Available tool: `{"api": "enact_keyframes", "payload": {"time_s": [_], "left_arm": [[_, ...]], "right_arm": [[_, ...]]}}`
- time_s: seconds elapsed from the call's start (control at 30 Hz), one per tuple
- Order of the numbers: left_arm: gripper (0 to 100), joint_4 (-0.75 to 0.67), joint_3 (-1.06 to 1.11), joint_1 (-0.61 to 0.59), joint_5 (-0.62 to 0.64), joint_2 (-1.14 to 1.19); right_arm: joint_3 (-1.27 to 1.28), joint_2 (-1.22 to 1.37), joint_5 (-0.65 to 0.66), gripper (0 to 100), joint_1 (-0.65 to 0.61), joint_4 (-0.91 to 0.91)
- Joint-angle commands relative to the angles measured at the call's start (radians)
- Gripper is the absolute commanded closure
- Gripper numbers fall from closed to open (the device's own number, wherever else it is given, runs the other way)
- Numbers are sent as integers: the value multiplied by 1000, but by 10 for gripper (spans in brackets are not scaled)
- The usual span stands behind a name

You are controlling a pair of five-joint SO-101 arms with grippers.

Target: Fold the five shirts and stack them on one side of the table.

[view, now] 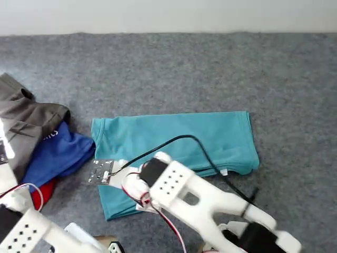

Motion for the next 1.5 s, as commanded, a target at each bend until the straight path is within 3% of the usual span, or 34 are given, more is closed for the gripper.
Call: {"api": "enact_keyframes", "payload": {"time_s": [0.0, 0.27, 0.67, 0.87, 0.97, 1.17, 1.47], "left_arm": [[982, -29, -7, -55, -5, 64], [982, -29, -59, -66, -6, 147], [982, -25, -61, -66, -6, 146], [982, -25, -61, -66, -6, 146], [982, -25, -59, -64, -5, 146], [982, -25, -59, -64, -5, 146], [982, -26, -59, -63, -5, 146]], "right_arm": [[-55, 102, -9, 786, -47, -54], [-216, 314, -12, 786, -162, -84], [-310, 556, -11, 796, -159, -122], [-338, 584, -3, 992, -159, -119], [-339, 579, -3, 987, -157, -120], [-407, 573, -3, 990, -82, -85], [-740, 576, 71, 990, 90, 117]]}}
